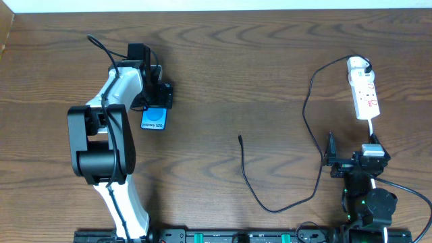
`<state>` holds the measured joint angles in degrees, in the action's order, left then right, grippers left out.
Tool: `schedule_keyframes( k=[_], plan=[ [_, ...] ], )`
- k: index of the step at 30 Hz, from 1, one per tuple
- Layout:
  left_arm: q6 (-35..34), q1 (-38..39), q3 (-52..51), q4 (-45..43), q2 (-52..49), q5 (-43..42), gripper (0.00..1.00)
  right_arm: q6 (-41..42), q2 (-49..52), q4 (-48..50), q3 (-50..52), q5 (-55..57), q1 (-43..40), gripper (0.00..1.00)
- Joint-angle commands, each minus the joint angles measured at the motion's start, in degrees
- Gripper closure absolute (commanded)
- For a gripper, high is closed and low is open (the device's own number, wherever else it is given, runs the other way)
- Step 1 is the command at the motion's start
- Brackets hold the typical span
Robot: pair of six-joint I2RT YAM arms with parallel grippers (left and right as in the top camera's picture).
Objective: Plug charger to phone and switch on socket
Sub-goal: 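Lower the left gripper and close it on the phone's bottom edge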
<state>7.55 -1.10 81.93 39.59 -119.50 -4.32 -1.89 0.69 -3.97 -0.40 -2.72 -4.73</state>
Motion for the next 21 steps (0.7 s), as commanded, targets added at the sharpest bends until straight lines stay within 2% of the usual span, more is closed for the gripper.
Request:
schedule_keyframes(
  k=[1,14,21],
  plan=[
    [0.35,-0.42,-2.01,-0.02,-1.11,1.99,0.1,0.74,-0.42,-0.26,0.09,0.46,0.44,0.01],
    [0.33,-0.42,-2.86,0.33,-1.14,0.26,0.1,0.74,-0.39,-0.26,0.09,0.46,0.44,0.01],
    [0.83,-0.42,-2.97,0.37,-1.14,2.05,0.1,0.74,-0.42,-0.26,0.09,0.46,0.44,0.01]
  ],
)
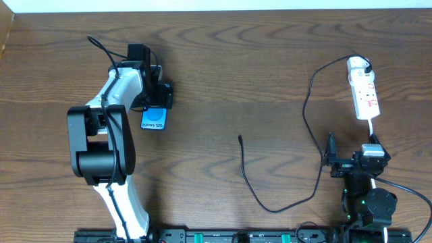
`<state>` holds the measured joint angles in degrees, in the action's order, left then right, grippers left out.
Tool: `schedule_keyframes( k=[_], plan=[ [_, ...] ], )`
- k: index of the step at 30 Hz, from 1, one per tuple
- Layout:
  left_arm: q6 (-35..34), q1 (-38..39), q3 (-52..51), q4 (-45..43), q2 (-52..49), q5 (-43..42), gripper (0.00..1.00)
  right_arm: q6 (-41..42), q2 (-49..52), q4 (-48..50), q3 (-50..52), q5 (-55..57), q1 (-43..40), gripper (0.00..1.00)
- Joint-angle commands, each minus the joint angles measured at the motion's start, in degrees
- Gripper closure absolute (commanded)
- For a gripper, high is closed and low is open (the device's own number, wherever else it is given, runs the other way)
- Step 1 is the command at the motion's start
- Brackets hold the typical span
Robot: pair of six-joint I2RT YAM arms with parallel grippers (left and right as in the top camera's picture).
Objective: Plug charger to phone and switch on socket
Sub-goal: 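Lower the left gripper and close it on the phone's bottom edge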
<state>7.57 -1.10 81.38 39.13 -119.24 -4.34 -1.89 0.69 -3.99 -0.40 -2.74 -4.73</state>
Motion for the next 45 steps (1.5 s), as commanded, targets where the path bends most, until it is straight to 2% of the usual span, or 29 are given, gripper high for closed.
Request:
schedule_keyframes(
  k=[1,23,35,45],
  plan=[
    [0.83,-0.42,-2.43,0.87,-1.4,2.19,0.09,0.74,-0.42,-0.24,0.09,0.48,0.44,0.01],
    [3.8,-0.42,-4.15,2.1,-1.4,2.23,0.09,0.74,-0.42,-0.26,0.09,0.48,0.44,0.01],
    [5.53,-0.42,-4.15,-2.6,-1.4,2.25,0.09,0.74,-0.42,-0.24,0.09,0.48,0.44,0.01],
    [5.51,-0.42,-4.15,-2.27,-1.4,2.23,0.09,0.74,-0.42,-0.24,0.09,0.48,0.44,0.01]
  ],
)
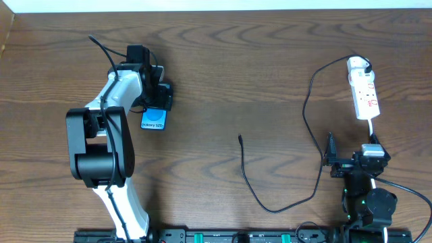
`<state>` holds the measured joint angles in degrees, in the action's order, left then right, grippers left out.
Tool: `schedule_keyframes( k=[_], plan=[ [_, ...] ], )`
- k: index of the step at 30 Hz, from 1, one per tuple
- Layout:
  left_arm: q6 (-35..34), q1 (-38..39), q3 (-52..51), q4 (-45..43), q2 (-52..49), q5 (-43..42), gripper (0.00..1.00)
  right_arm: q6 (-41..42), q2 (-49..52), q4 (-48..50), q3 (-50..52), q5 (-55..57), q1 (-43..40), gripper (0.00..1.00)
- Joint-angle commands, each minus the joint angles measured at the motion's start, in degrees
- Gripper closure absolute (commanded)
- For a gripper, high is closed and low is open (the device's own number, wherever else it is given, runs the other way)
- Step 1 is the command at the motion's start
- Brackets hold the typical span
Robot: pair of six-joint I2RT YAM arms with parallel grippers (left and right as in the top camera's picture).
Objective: Plug charger to phone and switch on socket
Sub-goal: 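Lower the left gripper and close it on the phone's bottom edge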
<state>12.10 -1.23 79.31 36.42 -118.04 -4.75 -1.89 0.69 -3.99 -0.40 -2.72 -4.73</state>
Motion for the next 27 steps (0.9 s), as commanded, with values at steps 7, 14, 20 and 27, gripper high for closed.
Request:
schedule_keyframes(
  k=[7,14,20,27],
  plan=[
    [0.98,-0.28,-2.19,1.05,-2.6,2.62,0.11,0.74,-0.42,-0.24,0.09,0.46,0.44,0.01],
    [0.98,-0.28,-2.19,1.42,-2.6,2.62,0.19,0.74,-0.42,-0.24,0.09,0.46,0.44,0.01],
    [0.98,-0.28,-2.19,1.64,-2.6,2.62,0.19,0.74,-0.42,-0.24,0.09,0.48,0.44,0.01],
    [0.96,-0.28,-2.19,2.01,-2.6,2.62,0.23,0.74,-0.42,-0.24,0.09,0.48,0.44,0.01]
  ],
)
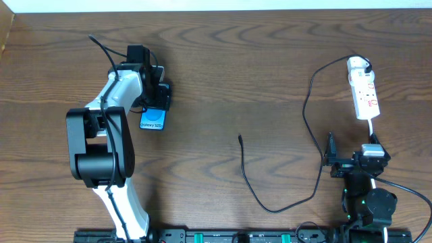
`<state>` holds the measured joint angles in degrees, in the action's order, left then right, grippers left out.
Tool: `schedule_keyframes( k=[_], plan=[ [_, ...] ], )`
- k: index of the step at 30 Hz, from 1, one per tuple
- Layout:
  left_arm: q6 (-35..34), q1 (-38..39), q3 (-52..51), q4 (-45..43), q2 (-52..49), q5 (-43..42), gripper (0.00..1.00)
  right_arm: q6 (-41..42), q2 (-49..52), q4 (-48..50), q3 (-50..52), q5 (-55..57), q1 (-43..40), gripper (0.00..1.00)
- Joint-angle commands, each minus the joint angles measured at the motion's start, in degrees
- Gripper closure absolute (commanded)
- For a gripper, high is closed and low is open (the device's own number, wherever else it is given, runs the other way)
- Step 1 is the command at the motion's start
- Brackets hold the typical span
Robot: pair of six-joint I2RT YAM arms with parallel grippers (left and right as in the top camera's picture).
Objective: Plug charger to phone and switch on socket
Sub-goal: 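Lower the left gripper and close it on the phone's bottom edge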
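The phone [153,120], its blue screen facing up, lies on the wooden table at the left. My left gripper [160,100] sits over the phone's far end, hiding it, and appears shut on it. The black charger cable [305,108] runs from the white power strip [365,93] at the far right, loops toward the front, and ends in a free plug tip [240,138] at mid-table. My right gripper [330,154] rests low at the front right, beside the cable; its jaws are not readable from above.
The left arm [101,142] stretches from the front edge up to the phone. A white adapter [358,65] sits in the strip's far end. The strip's own lead runs toward the right arm's base [368,196].
The phone's near end has shifted slightly left and it lies a touch more tilted under my left gripper. The cable, the strip and the right arm are unchanged.
My left gripper stayed over the phone's far end through every moment, with only small shifts of the arm. The phone has nudged a little leftward by now. The cable tip stayed at mid-table and my right arm stayed parked.
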<state>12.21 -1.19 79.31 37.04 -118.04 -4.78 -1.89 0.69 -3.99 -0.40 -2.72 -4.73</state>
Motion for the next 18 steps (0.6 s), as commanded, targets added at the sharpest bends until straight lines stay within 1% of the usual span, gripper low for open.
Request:
schedule_keyframes(
  k=[1,4,7,9,12,15,18],
  plan=[
    [0.85,-0.33,-2.19,1.44,-2.6,2.67,0.23,0.74,-0.39,-0.24,0.09,0.46,0.44,0.01],
    [0.83,-0.33,-2.19,1.42,-2.6,2.64,0.24,0.74,-0.39,-0.24,0.09,0.46,0.44,0.01],
    [0.83,-0.33,-2.19,1.42,-2.6,2.64,0.28,0.74,-0.42,-0.24,0.09,0.46,0.44,0.01],
    [0.83,-0.33,-2.19,1.42,-2.6,2.64,0.39,0.74,-0.42,-0.24,0.09,0.46,0.44,0.01],
    [0.83,-0.33,-2.19,1.44,-2.6,2.64,0.52,0.74,-0.42,-0.24,0.09,0.46,0.44,0.01],
    [0.81,-0.33,-2.19,1.44,-2.6,2.62,0.56,0.74,-0.42,-0.24,0.09,0.46,0.44,0.01],
    [0.61,-0.33,-2.19,1.44,-2.6,2.62,0.7,0.74,-0.39,-0.24,0.09,0.46,0.44,0.01]
  ],
)
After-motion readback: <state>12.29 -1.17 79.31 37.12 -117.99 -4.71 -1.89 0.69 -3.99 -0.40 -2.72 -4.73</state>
